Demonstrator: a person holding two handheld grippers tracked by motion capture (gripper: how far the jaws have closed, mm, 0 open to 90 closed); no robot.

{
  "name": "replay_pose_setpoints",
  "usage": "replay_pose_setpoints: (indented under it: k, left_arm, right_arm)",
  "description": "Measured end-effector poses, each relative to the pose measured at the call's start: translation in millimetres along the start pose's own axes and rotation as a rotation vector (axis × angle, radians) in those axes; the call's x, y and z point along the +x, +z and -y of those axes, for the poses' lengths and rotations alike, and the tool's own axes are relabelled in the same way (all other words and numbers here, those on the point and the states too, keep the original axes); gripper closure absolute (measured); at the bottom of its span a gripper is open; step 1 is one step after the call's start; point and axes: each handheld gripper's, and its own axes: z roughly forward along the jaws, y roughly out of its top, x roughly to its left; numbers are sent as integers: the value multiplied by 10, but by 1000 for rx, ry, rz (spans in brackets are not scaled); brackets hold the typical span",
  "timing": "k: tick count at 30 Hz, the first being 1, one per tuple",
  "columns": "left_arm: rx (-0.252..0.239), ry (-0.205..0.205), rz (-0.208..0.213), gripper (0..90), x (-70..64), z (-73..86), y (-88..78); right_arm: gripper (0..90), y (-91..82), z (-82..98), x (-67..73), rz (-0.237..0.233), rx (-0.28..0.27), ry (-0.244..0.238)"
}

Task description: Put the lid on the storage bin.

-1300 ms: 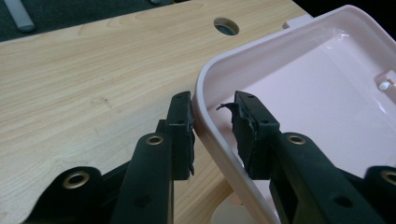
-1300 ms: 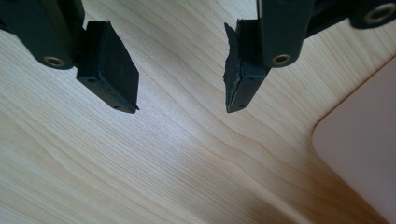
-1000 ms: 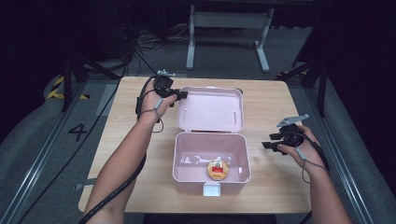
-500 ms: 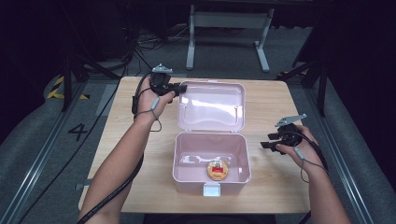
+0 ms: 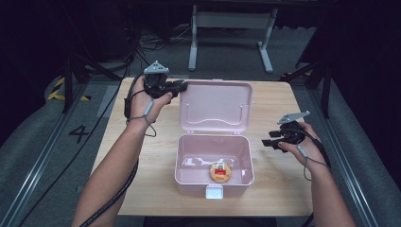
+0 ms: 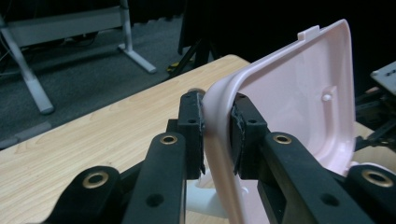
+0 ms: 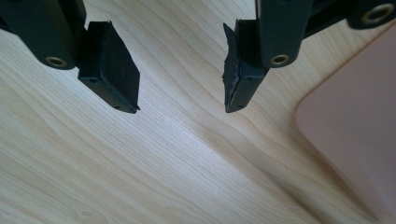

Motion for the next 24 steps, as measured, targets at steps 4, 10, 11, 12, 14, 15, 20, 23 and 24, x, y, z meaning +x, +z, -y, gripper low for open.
replay_pose_setpoints:
  k: [4,10,11,12,14,15,20,23,24]
  left_arm:
    - [-17,26,6,768,-60,6,-87]
    - [-36,61,6,760,-145,27,-215]
    - [-38,66,12,757,-153,33,-237]
    - [-46,64,18,752,-164,40,-254]
    - [-53,73,27,745,-188,46,-288]
    - [-55,89,25,744,-198,47,-302]
    - [-73,164,28,744,-283,52,-355]
    - [-84,189,36,745,-294,63,-358]
    - [-92,191,41,745,-303,75,-359]
  right_arm:
    - [461,-43,-47,22,-14,-26,-8]
    - [466,-104,-75,39,-10,-38,-10]
    - [467,-111,-74,38,-10,-39,-9]
    - [467,-117,-73,38,-8,-40,-6]
    - [469,-129,-72,40,-7,-42,-1]
    - [470,-135,-73,43,-7,-43,0]
    - [470,-147,-90,68,-10,-48,-8]
    - [470,-151,-97,76,-9,-48,-10]
    - [470,-152,-100,80,-9,-47,-10]
